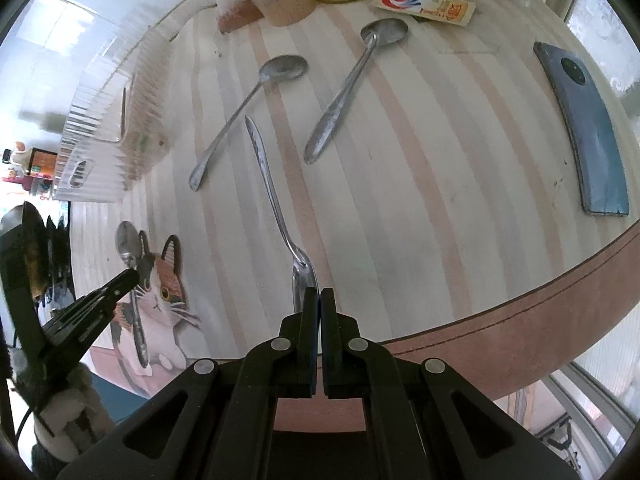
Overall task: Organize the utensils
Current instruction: 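Carry both spoons over the clear basket and open both tools to drop them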
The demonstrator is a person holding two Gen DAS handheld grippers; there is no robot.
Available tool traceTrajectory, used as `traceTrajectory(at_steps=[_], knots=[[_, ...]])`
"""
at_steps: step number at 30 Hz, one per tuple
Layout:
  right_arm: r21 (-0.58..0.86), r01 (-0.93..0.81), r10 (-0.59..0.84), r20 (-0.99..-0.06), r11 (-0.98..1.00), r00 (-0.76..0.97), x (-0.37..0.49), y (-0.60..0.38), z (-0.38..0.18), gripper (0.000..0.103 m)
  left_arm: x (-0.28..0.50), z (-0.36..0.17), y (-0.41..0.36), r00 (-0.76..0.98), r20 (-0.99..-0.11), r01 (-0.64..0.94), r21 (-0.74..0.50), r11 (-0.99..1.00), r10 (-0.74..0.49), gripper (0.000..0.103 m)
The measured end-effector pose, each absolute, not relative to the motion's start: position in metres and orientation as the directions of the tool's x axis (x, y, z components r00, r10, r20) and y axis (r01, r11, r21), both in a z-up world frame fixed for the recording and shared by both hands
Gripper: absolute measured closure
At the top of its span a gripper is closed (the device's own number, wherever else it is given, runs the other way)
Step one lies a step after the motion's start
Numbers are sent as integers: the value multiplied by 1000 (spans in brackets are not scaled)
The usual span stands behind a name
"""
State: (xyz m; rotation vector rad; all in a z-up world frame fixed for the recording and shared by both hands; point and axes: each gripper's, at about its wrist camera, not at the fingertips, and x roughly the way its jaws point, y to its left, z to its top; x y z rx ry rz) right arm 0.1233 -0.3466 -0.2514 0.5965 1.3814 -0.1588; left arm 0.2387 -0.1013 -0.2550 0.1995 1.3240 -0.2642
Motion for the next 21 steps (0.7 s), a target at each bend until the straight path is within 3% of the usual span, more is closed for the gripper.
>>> traceTrajectory(at_steps=[11,21], knots=[[350,408,245,-926,844,287,129,-350,-213,102,244,-170,-86,341,-923,276,-86,957,-181,103],[414,314,267,-868,855,419,188,-337,-144,102,318,-96,-94,469,-859,236,-102,966,-205,103]])
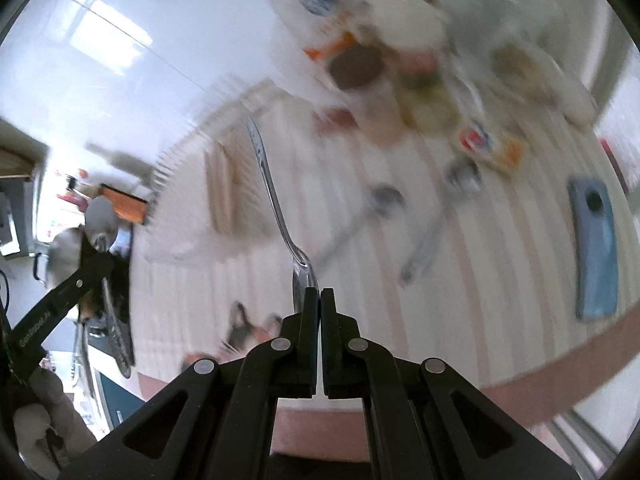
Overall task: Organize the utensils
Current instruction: 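Carry both spoons over the clear basket and open both tools to drop them, then move both open tools back down to the spoons on the counter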
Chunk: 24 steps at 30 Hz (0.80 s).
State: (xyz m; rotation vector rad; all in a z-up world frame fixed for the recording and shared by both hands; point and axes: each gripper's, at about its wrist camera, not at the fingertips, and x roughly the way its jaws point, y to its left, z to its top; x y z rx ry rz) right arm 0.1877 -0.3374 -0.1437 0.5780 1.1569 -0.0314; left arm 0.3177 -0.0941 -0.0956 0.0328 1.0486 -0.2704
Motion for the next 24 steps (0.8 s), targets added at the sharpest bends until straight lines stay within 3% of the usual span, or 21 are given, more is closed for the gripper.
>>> traceTrajectory(at_steps=[9,15,18,19,20,21,22,23,24], knots=[[413,237,283,-853,879,438,301,-278,-123,102,411,-115,-73,427,-889,157,-109,982,-167,102],[406,229,308,-877,885,368,359,-249,-148,100,439,-138,-55,376,-917,130,-95,987,-137,99],[415,244,320,-881,877,348,358,-248,-159,92,434,-132,-49,410,-906,123,-58,991,-104,95],[412,252,315,-882,876,350,355,-251,-160,82,430,-129,-48,429,-900,117,-24,993,-72,93],[406,262,303,-884,876,356,348,-255,-159,74,427,-127,-47,447,-894,108,14,994,-36,84],[398,270,290,-886,877,362,342,-259,-159,71,422,-124,-46,468,-884,98,47,994,-4,63],[386,279,273,-888,879,369,333,-264,-157,67,415,-120,-47,496,-868,88,77,993,23,49],[373,294,250,-890,880,381,323,-271,-156,65,407,-117,-48,523,-851,81,93,992,37,26],[358,320,219,-892,877,396,307,-282,-154,64,400,-113,-50,551,-833,75,103,992,45,19]])
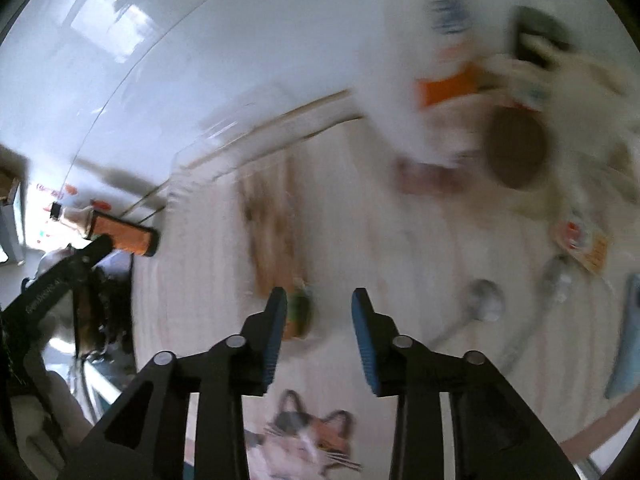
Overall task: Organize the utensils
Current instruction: 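Move both open tools back down to the spoons on the counter, then close the right tool on a steel spoon while the left tool grasps another spoon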
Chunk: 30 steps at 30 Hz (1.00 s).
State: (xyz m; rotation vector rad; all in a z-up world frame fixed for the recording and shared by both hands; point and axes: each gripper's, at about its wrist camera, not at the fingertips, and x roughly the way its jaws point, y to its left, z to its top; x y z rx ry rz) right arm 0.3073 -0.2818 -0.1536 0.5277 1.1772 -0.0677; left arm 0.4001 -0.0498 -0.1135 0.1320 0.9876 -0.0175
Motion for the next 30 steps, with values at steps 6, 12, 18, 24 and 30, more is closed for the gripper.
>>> traceTrajectory(at_steps=[6,12,18,24,30], knots=[[287,495,45,-895,820,444,229,-352,-161,43,361,-109,-95,627,-779,140,133,981,16,0],[243,618,19,-938,748,346,195,-411,-208,43,345,-137,-166,608,-793,264,250,931,41,0],[259,632,56,-945,731,323,219,-419,-257,48,332,-175,-214,576,-808,338,375,863,125,0],[116,634,-45,-972,764,232,237,-414,-284,97,323,-190,-252,521,-849,472,369,800,84,0],[139,643,4,-978,753,208,189,-437,-288,97,314,-226,-309,358,-933,691,285,664,27,16]])
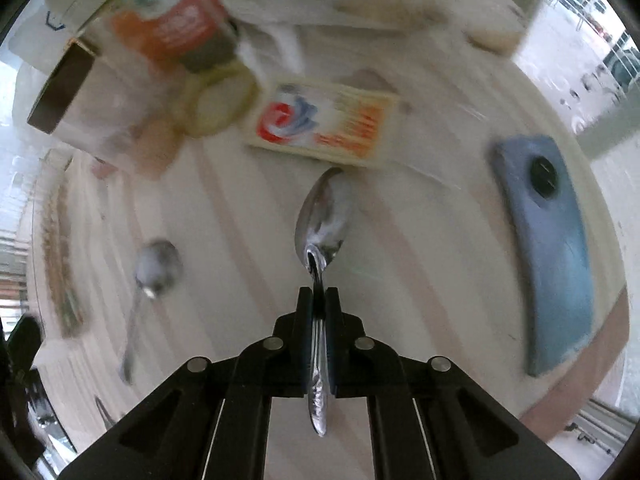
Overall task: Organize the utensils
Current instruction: 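Close the right tool on a steel spoon while the left tool grasps another spoon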
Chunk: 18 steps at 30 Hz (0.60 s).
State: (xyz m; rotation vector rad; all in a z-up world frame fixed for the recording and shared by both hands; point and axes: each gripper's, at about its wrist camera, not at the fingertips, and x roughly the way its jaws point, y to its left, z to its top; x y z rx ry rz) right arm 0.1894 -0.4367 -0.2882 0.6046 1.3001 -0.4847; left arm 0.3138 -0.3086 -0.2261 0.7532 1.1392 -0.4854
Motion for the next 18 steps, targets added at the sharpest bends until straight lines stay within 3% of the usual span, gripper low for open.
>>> traceTrajectory(at_steps=[5,10,13,16,17,18], knots=[[154,657,46,-983,738,179,145,-445,-292,98,315,-258,-333,286,-956,767,270,581,66,29],[184,677,77,-980,712,186,119,-450,-297,97,319,-281,-344,225,-969,810,246,532,104,30],[199,685,90,-977,701,191,112,-453,-301,97,321,-290,-348,203,-971,821,237,520,123,40],[204,687,98,-977,698,191,105,-456,-303,97,322,-296,-349,183,-975,822,222,525,125,50],[205,685,99,-977,699,191,104,-457,-304,97,324,-296,-350,167,-979,820,204,534,118,57],[206,684,101,-977,700,190,105,-457,-304,97,326,-297,-350,144,-984,819,179,545,107,73]])
